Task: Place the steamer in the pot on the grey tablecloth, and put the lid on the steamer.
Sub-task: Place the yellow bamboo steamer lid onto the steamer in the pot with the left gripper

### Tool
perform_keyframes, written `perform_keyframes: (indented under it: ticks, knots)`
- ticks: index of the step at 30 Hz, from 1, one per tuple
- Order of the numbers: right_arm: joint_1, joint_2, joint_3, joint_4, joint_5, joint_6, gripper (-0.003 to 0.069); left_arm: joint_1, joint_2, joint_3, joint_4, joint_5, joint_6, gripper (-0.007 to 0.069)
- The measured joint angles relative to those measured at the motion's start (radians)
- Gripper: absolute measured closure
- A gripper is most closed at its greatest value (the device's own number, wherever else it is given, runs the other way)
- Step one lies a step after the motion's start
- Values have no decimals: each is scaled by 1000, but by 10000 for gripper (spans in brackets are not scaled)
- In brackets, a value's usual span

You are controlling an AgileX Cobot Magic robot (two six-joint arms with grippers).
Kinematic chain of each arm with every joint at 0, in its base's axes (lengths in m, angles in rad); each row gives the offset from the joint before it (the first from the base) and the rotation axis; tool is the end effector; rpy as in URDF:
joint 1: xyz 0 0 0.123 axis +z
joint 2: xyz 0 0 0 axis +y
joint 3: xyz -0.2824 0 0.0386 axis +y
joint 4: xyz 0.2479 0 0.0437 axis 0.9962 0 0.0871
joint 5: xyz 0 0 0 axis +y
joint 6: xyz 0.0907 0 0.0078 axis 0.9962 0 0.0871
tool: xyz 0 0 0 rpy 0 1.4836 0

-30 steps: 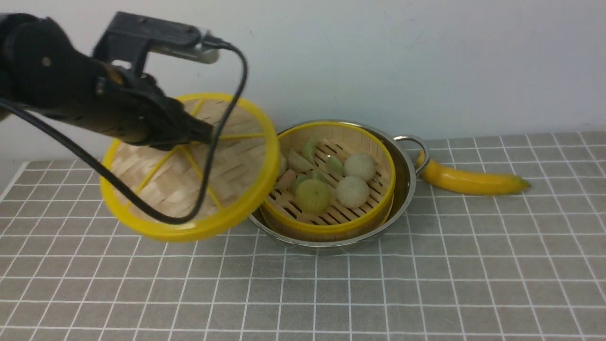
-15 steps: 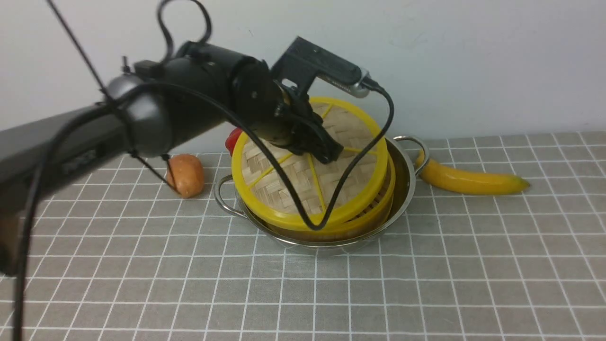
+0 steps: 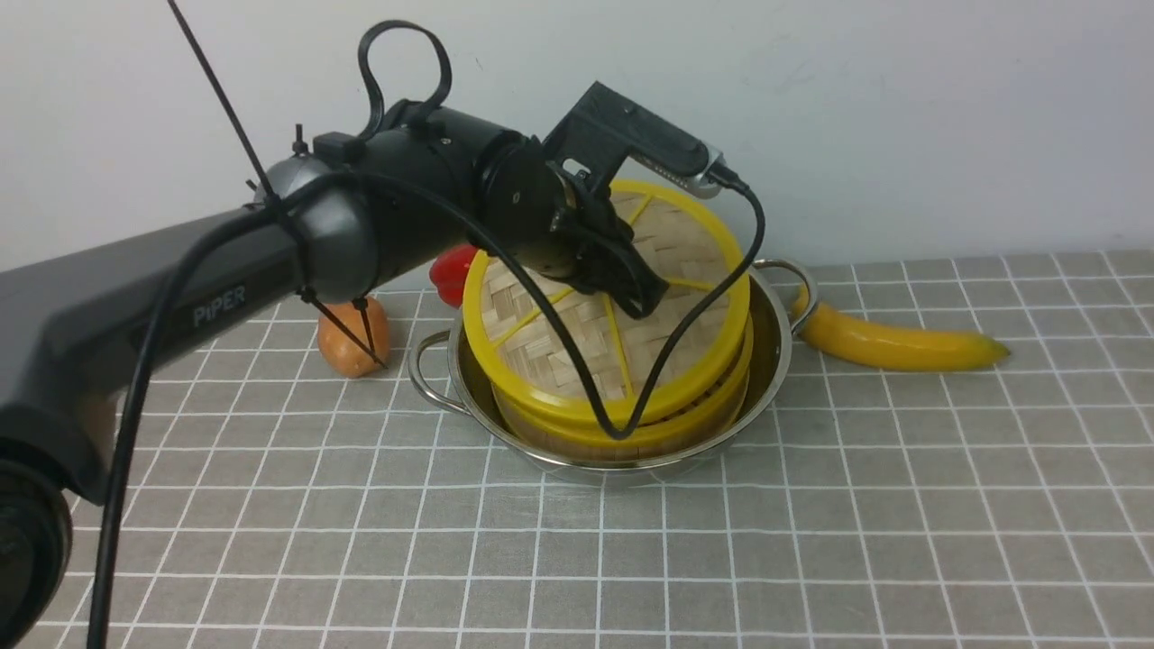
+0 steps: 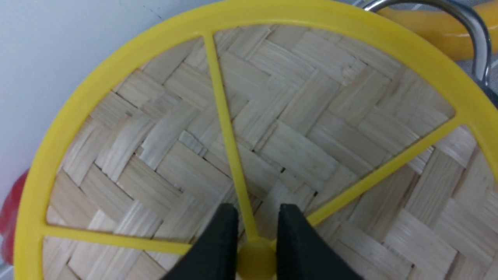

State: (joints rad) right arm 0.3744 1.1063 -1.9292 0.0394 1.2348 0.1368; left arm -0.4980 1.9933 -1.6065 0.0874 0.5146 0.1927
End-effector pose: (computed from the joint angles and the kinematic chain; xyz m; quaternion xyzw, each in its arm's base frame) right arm 0.1204 0.0510 0.5751 -0.1018 0.8056 0.1658 0.5597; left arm 0.4056 -0.2161 0.2456 0.3401 0.8643 -0.0225 0.3699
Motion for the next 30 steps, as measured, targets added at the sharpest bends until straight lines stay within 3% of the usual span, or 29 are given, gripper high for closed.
perform_keyframes:
  ticks: [30]
  knots:
    - [0,0,1,4,0,1,227,-4,28,-2,0,-41,28,508]
